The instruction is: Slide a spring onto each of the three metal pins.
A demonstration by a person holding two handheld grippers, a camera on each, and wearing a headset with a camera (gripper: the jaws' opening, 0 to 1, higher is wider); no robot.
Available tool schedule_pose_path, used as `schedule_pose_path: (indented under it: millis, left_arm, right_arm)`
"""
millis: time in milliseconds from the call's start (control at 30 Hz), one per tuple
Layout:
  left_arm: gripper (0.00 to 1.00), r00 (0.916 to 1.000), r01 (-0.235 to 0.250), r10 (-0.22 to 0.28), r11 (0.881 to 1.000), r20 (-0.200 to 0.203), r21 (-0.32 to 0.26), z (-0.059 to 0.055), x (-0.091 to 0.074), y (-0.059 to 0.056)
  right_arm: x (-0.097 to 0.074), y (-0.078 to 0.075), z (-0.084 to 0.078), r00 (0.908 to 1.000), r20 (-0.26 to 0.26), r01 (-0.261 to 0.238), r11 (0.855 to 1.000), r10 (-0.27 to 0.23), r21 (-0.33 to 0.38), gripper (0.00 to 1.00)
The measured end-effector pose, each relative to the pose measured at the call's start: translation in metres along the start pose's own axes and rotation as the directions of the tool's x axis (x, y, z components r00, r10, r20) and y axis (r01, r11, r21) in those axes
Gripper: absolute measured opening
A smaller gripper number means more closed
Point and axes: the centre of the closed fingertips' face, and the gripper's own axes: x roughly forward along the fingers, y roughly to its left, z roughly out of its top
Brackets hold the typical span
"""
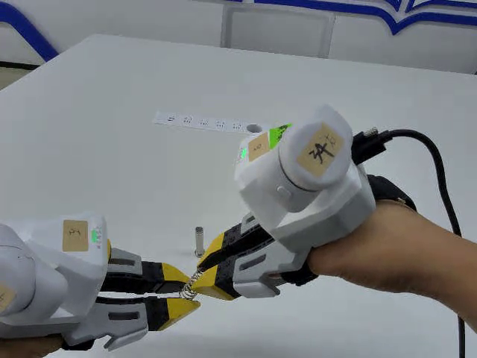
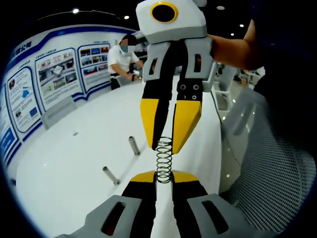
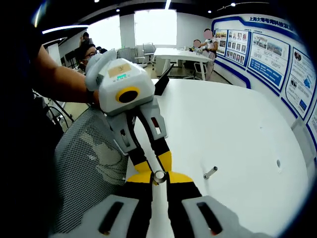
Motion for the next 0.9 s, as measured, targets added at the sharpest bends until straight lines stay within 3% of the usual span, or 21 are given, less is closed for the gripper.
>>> schedule_pose_path:
  millis: [300,400,900]
  left_arm:
    - [0.11,0.9996,0.001,0.0,1.0,0.03,-0.018,0.011,0.0,-0.001]
    - [0.11,0.9989,0.004,-0.002,0.999,0.047,-0.048,0.014,0.0,-0.001]
    - [0.1,0.9993,0.001,0.003,0.995,0.038,-0.103,0.01,-0.002,0.001]
  right_arm:
    - [0.0,0.0,0.014,0.9986,0.052,0.008,1.0,-0.008,-0.001,0.11]
    - [0.0,0.001,0.017,0.9978,0.065,0.011,1.0,-0.01,-0.006,0.11]
    - [0.002,-0.001,0.016,0.9975,0.065,0.029,0.998,-0.026,-0.052,0.12]
